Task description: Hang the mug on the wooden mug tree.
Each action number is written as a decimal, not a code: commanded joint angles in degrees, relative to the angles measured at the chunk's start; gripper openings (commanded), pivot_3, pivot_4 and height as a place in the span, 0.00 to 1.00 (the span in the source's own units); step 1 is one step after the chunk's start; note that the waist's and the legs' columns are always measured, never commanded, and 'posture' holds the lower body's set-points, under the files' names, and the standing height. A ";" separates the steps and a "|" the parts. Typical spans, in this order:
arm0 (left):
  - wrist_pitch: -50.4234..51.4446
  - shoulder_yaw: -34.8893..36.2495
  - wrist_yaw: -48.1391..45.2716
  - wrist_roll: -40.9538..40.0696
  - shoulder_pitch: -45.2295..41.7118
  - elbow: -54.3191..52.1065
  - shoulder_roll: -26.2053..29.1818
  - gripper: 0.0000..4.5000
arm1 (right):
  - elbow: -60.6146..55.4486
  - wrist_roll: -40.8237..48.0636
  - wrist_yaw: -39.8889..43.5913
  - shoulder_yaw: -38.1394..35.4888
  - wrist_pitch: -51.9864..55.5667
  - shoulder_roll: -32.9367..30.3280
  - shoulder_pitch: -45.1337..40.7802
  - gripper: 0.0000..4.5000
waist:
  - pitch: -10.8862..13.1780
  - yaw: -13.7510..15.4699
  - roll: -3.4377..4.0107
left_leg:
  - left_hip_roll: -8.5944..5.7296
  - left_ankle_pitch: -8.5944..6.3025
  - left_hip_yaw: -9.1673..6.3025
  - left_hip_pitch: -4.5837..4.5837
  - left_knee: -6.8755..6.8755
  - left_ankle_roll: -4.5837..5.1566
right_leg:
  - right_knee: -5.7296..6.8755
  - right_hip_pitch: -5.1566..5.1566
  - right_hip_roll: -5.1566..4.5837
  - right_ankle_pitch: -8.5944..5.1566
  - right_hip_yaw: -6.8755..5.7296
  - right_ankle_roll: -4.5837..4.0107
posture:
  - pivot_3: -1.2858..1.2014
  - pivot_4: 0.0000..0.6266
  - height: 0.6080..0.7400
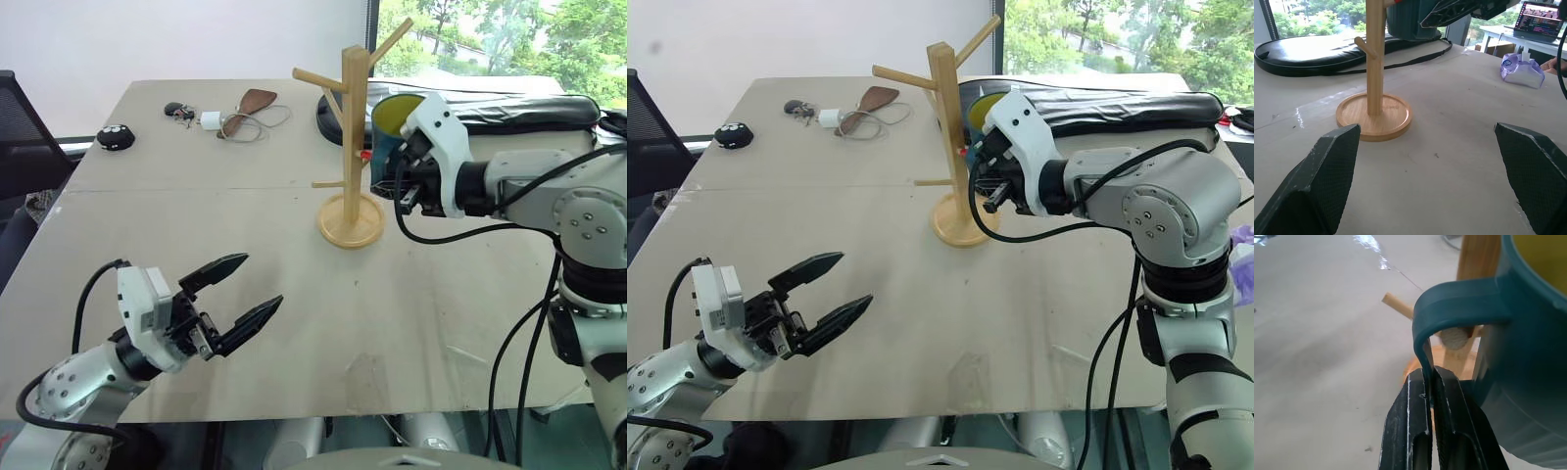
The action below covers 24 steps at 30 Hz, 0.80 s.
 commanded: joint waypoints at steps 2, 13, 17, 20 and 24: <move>-2.27 0.76 -0.64 0.37 1.13 -0.45 -0.82 1.00 | -0.27 -3.07 -1.04 0.32 -2.52 0.53 -1.01 0.13 | -0.01 -0.02 0.00 | 0.00 0.00 0.01 0.00 0.00 0.00 | 0.02 0.00 0.00 0.00 0.01 0.00 | 0.52 0.24 0.99; -0.56 1.05 3.16 -3.99 -2.71 -2.87 -0.34 1.00 | -6.00 2.57 2.96 -8.15 -0.02 -2.01 2.27 0.78 | -0.01 0.18 -0.01 | -0.02 0.00 -0.04 -0.03 0.02 0.00 | 0.01 0.01 -0.01 0.00 -0.04 0.00 | 0.52 0.24 0.99; 0.34 0.96 3.74 -4.88 -4.50 -2.47 0.54 1.00 | -9.05 3.90 5.13 -9.98 -2.35 -5.00 4.92 0.78 | -0.02 -0.11 -0.02 | -0.01 0.00 0.01 0.01 0.01 0.00 | 0.03 0.00 0.00 0.00 0.00 0.00 | 0.52 0.24 0.99; 0.96 0.49 3.93 -5.14 -5.43 -2.31 1.18 1.00 | -10.78 4.89 6.88 -11.71 -4.33 -7.36 7.59 0.78 | -0.02 0.03 -0.03 | 0.00 0.00 0.02 0.03 0.02 0.00 | 0.06 0.01 0.01 0.00 0.00 0.00 | 0.52 0.24 0.99; 2.25 -0.05 3.75 -5.31 -5.54 -2.47 2.25 1.00 | -14.19 7.05 10.88 -17.24 -10.17 -10.10 16.03 0.78 | -0.06 0.30 -0.09 | -0.01 0.00 0.03 0.02 0.03 0.01 | 0.05 0.03 0.00 0.00 0.00 0.00 | 0.52 0.24 0.99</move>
